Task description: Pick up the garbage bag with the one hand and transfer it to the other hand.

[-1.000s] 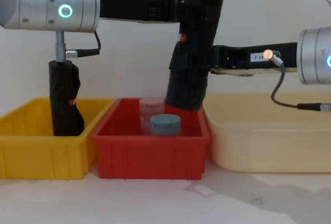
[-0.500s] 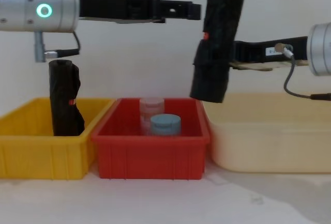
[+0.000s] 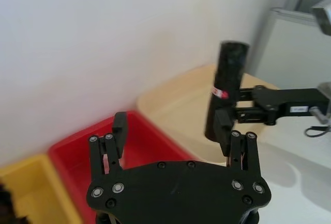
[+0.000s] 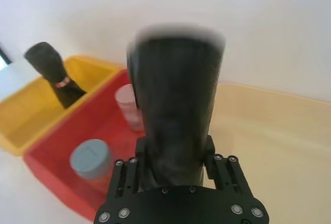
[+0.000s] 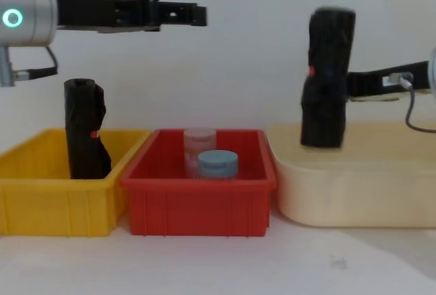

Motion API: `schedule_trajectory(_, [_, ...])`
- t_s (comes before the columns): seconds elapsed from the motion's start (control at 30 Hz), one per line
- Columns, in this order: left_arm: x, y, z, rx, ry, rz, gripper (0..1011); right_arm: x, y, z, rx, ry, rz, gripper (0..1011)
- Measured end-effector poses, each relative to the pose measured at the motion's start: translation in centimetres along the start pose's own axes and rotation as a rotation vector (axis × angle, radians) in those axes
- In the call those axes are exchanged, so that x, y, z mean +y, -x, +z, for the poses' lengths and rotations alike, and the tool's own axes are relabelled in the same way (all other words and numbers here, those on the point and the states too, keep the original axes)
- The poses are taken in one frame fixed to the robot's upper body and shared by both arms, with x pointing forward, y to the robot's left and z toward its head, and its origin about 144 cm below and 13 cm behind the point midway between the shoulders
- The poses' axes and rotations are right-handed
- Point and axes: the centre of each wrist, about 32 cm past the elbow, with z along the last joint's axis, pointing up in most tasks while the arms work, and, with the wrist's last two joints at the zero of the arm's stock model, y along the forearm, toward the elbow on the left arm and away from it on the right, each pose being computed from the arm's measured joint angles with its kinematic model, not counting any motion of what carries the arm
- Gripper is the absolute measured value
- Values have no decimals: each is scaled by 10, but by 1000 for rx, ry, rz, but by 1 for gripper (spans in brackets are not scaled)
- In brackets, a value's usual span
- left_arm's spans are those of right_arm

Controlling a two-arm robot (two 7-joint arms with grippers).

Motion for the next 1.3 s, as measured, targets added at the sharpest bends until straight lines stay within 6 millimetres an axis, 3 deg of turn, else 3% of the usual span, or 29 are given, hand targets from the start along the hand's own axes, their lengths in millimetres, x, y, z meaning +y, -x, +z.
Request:
schedule_trajectory(0.5, [16,-8,-6,10,12,137,1001,-1,-5,0,-10,-17,-28,1000])
schedule_trajectory(1.3, [22,-11,-8,12,16,185,1001,-18,17,19,-159,-174,-12,1001])
